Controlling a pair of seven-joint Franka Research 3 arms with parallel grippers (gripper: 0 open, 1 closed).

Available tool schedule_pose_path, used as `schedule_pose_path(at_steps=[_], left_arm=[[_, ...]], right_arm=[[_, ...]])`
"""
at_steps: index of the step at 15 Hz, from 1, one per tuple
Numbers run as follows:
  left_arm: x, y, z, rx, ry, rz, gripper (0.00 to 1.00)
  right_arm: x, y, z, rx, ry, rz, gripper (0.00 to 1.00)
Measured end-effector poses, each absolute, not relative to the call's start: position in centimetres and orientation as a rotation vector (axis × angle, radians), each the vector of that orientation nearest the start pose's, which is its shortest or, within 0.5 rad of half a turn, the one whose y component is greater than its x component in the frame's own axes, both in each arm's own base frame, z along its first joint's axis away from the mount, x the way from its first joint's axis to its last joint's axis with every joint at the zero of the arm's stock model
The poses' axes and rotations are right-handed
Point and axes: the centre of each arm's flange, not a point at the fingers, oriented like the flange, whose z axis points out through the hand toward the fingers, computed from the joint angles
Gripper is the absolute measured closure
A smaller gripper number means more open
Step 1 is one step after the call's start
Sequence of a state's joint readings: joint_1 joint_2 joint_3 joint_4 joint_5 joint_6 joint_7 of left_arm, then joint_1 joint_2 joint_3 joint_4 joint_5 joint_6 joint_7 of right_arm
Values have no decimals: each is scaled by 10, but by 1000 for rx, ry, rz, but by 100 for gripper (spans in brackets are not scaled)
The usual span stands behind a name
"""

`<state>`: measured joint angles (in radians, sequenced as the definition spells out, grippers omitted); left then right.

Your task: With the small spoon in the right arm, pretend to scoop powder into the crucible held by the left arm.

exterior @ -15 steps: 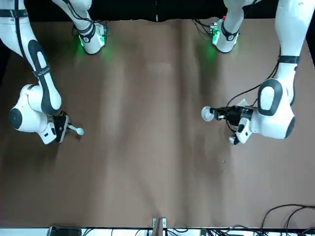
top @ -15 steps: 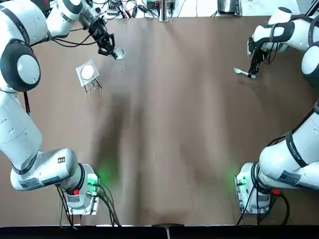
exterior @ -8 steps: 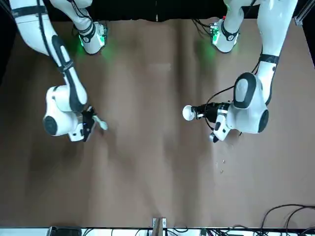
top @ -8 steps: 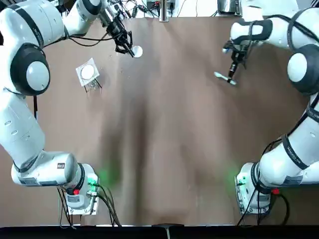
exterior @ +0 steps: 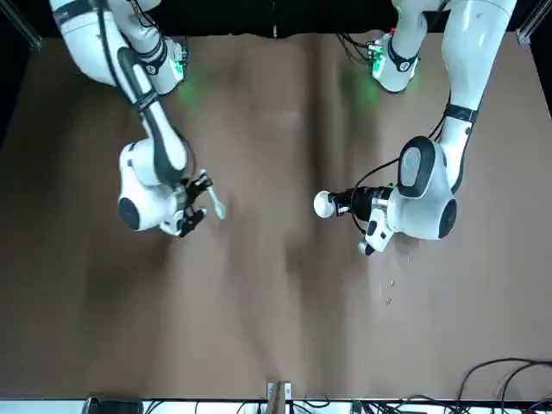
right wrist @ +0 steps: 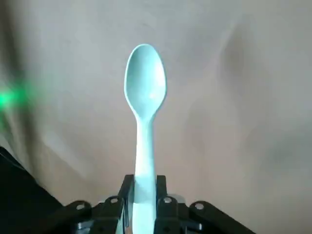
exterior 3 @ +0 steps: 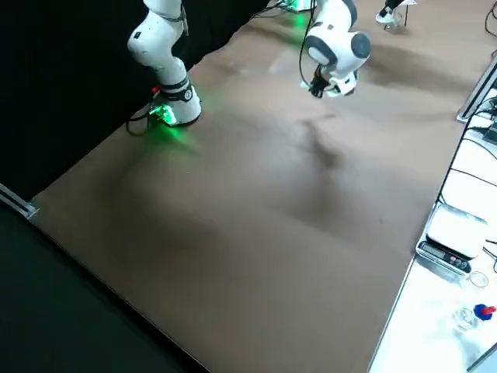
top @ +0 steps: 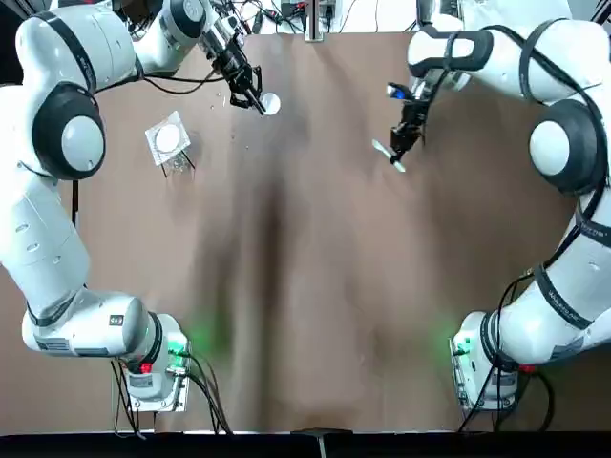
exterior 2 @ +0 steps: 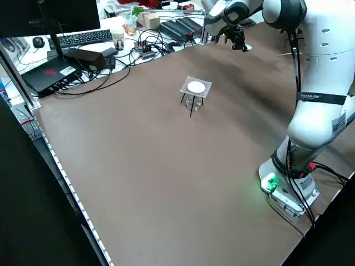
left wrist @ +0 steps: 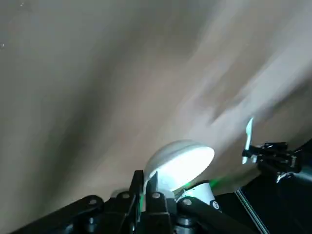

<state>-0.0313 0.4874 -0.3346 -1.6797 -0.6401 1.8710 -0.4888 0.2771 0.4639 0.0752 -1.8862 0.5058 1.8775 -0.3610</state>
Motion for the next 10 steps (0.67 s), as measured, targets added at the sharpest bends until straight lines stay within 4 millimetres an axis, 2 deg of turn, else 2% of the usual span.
schedule_pose_path(at_steps=[2,5,7,10], left_arm=[[598,-254,334,2430,522,-721,94],[598,-254,335,2430,521,-720,94],[598,-254,334,2430,521,-722,94],[599,-254,332,2429,525,-718,94]], right_arm=[[526,275,246,-2550,-458,660,78],[515,326,239,-2554,-320,727,78],[511,342,224,-2551,-268,769,78],[512,340,200,-2537,-221,813,78]])
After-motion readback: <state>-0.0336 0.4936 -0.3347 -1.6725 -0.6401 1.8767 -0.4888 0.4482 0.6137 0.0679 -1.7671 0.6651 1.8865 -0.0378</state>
